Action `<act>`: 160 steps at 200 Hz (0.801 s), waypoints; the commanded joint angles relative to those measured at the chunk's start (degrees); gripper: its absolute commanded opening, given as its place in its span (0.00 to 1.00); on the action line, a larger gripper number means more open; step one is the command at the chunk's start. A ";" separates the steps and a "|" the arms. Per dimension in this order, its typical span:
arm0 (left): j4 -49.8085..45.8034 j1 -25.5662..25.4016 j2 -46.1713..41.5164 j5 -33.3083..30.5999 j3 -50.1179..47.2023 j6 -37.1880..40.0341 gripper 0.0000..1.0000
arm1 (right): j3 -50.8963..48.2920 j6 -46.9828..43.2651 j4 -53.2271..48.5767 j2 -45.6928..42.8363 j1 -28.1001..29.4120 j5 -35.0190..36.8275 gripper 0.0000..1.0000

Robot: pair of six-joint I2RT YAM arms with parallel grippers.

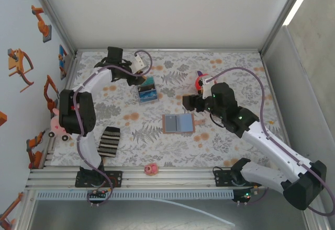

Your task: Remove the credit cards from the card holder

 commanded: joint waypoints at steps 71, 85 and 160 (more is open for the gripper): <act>29.54 -0.15 -26.26 -5.89 -27.47 -31.40 0.97 | 5.39 6.41 -11.85 12.79 5.30 5.80 0.67; 32.03 -0.68 -29.94 -9.85 -31.67 -36.03 0.97 | 5.65 7.21 -11.46 15.63 7.15 5.16 0.66; 41.16 -7.65 -48.87 -34.29 -51.76 -53.89 0.97 | 8.86 10.36 -9.43 30.23 12.77 2.00 0.58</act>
